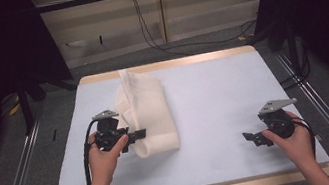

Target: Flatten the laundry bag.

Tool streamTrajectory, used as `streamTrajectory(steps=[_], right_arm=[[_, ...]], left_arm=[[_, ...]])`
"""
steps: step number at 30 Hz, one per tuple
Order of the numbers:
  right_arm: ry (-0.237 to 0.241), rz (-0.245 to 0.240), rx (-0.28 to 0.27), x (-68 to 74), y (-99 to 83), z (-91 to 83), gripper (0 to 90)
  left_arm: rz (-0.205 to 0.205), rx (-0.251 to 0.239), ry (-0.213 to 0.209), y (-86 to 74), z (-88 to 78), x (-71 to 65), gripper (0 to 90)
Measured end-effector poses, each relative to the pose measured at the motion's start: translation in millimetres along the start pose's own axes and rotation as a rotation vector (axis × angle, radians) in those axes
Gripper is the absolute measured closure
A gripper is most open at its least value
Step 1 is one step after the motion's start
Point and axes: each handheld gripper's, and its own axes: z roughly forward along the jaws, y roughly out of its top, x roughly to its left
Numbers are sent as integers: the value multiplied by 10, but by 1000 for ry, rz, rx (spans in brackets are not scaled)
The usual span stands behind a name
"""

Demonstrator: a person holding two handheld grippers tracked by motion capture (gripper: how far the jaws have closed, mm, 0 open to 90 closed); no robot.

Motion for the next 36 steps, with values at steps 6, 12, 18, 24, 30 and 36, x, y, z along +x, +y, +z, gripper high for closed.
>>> streamTrajectory(steps=[6, 12, 18, 24, 30, 36], right_arm=[[0, 3, 6, 17, 5, -1, 69], [-3, 2, 2, 15, 7, -2, 69], [0, 0, 0, 18, 6, -1, 69], [6, 6, -2, 19, 5, 0, 69], [2, 7, 0, 22, 6, 2, 69], [11, -1, -10, 7, 6, -9, 69]], left_arm=[[15, 3, -13, 83, 48, -67, 550], [29, 4, -13, 167, 101, -126, 545], [29, 5, -31, 215, 198, -183, 508], [33, 10, -44, 260, 302, -245, 446], [63, 16, -55, 337, 355, -333, 393], [79, 24, -68, 407, 425, -401, 320]])
